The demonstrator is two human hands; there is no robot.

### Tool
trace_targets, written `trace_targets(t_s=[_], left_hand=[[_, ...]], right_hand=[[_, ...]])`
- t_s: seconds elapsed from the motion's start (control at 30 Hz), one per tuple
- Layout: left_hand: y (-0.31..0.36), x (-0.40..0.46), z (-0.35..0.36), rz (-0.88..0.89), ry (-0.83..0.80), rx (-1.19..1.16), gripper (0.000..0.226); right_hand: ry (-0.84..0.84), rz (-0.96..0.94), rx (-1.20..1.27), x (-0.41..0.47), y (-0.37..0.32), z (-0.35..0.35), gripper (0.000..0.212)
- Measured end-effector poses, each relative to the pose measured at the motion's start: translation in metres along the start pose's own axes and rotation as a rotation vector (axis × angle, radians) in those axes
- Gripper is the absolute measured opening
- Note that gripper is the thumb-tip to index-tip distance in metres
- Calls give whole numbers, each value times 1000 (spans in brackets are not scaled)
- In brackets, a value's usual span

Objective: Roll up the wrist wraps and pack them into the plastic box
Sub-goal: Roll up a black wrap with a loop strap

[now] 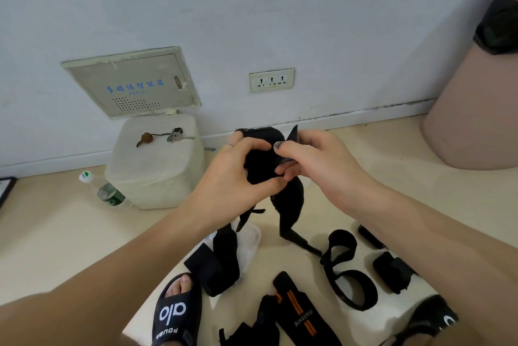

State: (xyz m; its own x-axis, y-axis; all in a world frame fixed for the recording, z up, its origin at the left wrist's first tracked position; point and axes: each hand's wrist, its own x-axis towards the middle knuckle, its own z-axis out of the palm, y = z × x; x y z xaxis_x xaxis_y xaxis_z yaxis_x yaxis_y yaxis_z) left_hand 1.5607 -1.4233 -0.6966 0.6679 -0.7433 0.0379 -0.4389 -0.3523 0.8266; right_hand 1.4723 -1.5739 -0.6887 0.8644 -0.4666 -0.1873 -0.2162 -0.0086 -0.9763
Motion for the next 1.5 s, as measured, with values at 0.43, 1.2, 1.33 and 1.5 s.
trace_targets(t_s=[0.43,1.2,1.33,1.5], left_hand=[[-2,8,-4,117,13,-55,16],[-11,17,-18,-172,195,-365,22],[-15,20,-21,-221,218,-424,36],[-15,23,-18,-194,240,-490,25]], right_hand=[[-31,-47,-81,0,-9,0,38],[19,-126,-39,-2,-5,-13,13],[22,-67,45,0,-3,-13,18],[-34,7,51,-5,5,-4,23]])
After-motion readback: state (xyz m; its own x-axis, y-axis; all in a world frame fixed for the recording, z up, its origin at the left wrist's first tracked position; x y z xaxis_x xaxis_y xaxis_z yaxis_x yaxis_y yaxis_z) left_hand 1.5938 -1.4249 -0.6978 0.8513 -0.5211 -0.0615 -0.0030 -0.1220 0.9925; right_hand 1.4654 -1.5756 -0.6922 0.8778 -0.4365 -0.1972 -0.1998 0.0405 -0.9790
